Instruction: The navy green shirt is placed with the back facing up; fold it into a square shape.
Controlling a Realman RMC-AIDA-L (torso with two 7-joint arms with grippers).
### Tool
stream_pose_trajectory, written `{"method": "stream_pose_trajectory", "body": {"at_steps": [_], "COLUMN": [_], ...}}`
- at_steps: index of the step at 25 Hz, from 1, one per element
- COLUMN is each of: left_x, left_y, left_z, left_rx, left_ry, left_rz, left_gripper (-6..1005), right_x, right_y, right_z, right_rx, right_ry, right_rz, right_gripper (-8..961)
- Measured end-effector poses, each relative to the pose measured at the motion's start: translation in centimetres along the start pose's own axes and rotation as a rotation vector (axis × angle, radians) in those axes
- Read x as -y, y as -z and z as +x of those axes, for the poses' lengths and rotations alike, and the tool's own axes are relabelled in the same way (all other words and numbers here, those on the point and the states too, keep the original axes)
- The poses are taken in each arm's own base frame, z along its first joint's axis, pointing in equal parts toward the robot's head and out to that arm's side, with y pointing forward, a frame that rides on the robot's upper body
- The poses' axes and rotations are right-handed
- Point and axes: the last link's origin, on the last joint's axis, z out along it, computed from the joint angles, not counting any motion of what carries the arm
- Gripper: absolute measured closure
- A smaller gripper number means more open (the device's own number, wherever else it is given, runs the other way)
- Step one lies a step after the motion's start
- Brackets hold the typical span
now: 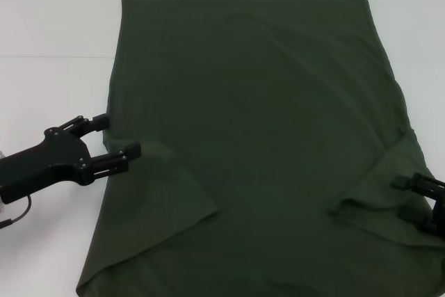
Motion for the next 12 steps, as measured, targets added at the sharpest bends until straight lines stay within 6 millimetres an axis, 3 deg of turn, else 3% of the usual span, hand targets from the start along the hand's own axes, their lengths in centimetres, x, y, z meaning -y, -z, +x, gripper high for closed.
{"method": "stream_pose_trajectory", "body": {"at_steps": [12], "left_x": [-0.11], "left_y": [-0.08], "left_z": [-0.06], "left_rx": [0.001], "left_ry": [0.002], "left_rz": [-0.003], "left_gripper": [66], "right_x": [-0.81], "right_y": [-0.84], "right_z": [-0.19], "right_rx": [-0.023], "right_ry": [0.025], "right_rz": [-0.006], "right_gripper": [119]}}
